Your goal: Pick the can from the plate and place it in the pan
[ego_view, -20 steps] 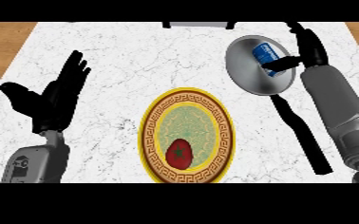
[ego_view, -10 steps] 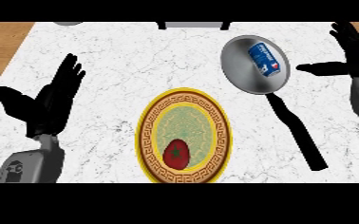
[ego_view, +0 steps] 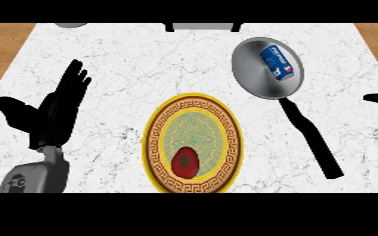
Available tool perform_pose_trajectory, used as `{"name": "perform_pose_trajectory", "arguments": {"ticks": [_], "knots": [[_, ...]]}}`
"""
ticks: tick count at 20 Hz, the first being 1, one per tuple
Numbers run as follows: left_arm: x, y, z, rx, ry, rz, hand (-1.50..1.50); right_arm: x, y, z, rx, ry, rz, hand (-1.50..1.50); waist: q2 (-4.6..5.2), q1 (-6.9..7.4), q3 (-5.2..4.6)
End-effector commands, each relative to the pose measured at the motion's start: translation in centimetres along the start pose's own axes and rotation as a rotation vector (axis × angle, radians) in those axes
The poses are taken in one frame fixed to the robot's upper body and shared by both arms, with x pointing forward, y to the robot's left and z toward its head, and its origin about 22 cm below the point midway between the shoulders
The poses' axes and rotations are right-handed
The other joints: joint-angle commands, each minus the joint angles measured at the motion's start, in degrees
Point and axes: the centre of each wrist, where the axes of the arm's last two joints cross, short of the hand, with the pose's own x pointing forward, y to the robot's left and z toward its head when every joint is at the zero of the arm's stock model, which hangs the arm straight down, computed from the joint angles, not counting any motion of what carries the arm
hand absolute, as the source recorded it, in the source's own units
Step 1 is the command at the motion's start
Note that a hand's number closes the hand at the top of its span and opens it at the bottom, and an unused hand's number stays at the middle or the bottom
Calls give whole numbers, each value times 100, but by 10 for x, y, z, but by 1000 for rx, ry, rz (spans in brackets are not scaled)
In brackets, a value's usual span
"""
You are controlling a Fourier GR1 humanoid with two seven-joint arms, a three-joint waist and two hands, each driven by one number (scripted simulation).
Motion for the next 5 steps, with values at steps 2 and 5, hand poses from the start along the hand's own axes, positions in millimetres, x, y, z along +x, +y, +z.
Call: {"name": "perform_pose_trajectory", "arguments": {"ticks": [2, 5], "knots": [[2, -3, -7, -9, 7, 4, 0, -13, 0, 16, 4, -30, -11, -150, 6, 19, 0], [-6, 21, -10, 11, -2, -6, 0, -14, -6, 22, 6, -21, 23, -150, 7, 18, -1]]}}
